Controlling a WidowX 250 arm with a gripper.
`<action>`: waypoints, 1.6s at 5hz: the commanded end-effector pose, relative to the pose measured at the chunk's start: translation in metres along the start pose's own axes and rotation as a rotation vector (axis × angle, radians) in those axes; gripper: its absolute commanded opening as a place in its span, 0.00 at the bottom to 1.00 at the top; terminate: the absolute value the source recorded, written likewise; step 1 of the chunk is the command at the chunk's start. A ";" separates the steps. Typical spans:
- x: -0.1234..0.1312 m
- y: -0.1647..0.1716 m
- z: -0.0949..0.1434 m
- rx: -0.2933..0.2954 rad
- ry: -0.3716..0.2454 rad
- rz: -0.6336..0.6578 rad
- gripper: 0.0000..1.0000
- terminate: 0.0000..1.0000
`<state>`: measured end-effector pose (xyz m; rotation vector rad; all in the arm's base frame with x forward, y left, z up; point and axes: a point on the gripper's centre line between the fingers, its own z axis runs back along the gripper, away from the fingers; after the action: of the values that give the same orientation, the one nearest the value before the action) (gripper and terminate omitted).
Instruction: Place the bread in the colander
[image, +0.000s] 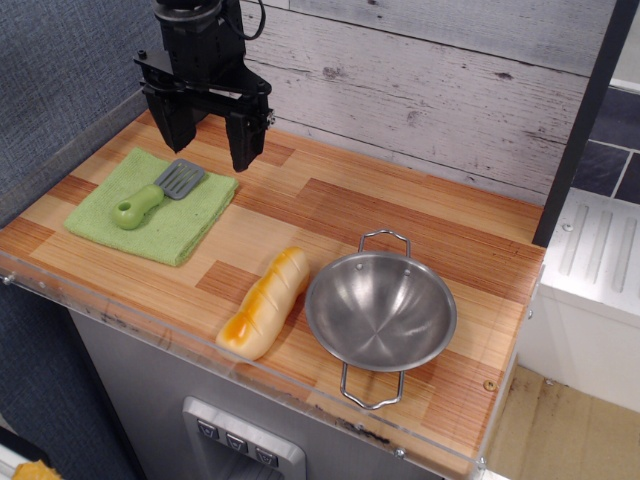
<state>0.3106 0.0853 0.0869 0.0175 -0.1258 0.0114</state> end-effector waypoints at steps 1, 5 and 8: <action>0.000 0.000 0.000 0.000 0.000 0.000 1.00 0.00; -0.052 -0.059 -0.037 -0.016 0.070 -0.060 1.00 0.00; -0.062 -0.077 -0.047 0.023 0.093 -0.067 1.00 0.00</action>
<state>0.2542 0.0090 0.0253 0.0423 -0.0117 -0.0480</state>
